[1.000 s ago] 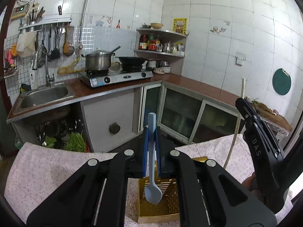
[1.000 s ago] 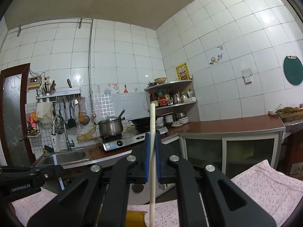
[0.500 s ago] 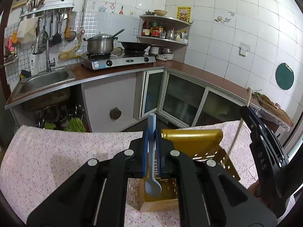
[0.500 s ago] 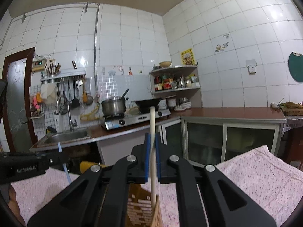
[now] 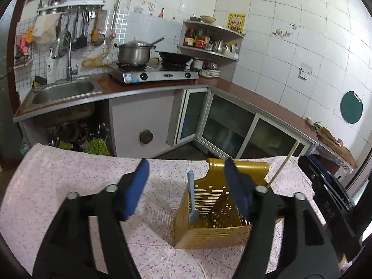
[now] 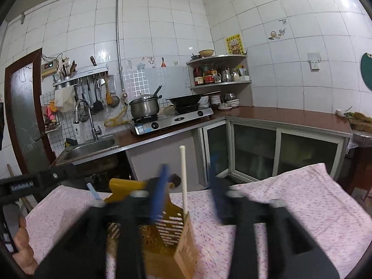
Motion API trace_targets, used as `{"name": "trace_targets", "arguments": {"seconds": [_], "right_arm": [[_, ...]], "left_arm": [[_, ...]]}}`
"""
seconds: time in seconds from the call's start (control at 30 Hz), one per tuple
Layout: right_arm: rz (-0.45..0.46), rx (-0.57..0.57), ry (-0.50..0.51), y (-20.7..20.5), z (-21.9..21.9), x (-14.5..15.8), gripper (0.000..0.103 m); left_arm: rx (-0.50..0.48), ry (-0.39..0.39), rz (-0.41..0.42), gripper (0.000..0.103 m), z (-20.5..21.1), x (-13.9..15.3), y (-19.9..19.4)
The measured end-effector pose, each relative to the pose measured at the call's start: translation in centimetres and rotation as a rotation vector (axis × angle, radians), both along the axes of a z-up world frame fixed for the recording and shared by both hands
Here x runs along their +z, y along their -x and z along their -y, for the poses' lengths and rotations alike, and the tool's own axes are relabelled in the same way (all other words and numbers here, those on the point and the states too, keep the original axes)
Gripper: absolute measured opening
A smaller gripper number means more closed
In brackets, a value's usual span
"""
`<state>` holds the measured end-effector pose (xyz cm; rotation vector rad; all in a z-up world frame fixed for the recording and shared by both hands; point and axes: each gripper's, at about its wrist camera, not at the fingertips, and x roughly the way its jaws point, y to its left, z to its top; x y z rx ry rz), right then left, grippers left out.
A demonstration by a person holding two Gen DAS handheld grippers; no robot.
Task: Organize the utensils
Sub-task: 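Open the left tool dropping the spatula in the caddy while the right releases the chopstick, then move the left tool to a chopstick by the fork while the right reaches another chopstick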
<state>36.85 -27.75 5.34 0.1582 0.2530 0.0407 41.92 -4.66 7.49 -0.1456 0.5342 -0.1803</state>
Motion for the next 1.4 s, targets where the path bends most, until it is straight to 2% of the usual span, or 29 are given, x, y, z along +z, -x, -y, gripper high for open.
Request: {"name": "trace_targets", "arguments": {"seconds": [0.07, 0.13, 0.23, 0.4, 0.53, 0.73, 0.93, 1.2, 1.27, 1.33, 1.4], "right_arm": [[-0.026, -0.021, 0.036, 1.3, 0.2, 0.5, 0.050], [-0.072, -0.043, 0.052, 2.8, 0.8, 0.5, 0.052], [-0.179, -0.071, 0.047, 4.7, 2.2, -0.4, 0.060], [-0.344, -0.111, 0.030, 8.0, 4.7, -3.4, 0.081], [-0.474, -0.118, 0.011, 10.6, 6.1, -6.8, 0.084], [-0.617, -0.132, -0.013, 13.1, 7.0, -11.0, 0.084], [-0.662, -0.126, 0.021, 15.0, 6.5, -13.4, 0.084], [-0.694, -0.137, 0.033, 15.4, 6.7, -14.1, 0.084], [-0.699, -0.139, 0.032, 15.4, 6.8, -14.3, 0.084], [-0.700, -0.142, 0.030, 15.4, 6.7, -14.4, 0.084], [-0.700, -0.139, 0.024, 15.3, 6.7, -14.5, 0.083]], "left_arm": [[0.012, -0.018, 0.001, 0.081, -0.5, 0.8, 1.0], [0.024, -0.035, -0.003, 0.092, -1.1, 1.3, 2.1], [0.043, -0.043, -0.042, 0.098, -3.1, 1.0, 4.4], [0.057, -0.053, -0.161, 0.098, -5.7, -1.7, 7.7], [0.052, -0.077, -0.253, 0.098, -7.2, -4.4, 10.6], [0.007, -0.109, -0.348, 0.098, -7.0, -7.8, 14.2], [-0.047, -0.138, -0.416, 0.098, -5.1, -10.6, 15.9], [-0.023, -0.125, -0.522, 0.098, -4.2, -13.8, 16.1], [-0.024, -0.112, -0.540, 0.095, -4.1, -14.1, 16.1], [-0.032, -0.112, -0.571, 0.083, -3.9, -14.6, 15.9], [-0.043, -0.113, -0.607, 0.078, -3.6, -15.2, 15.7]]}}
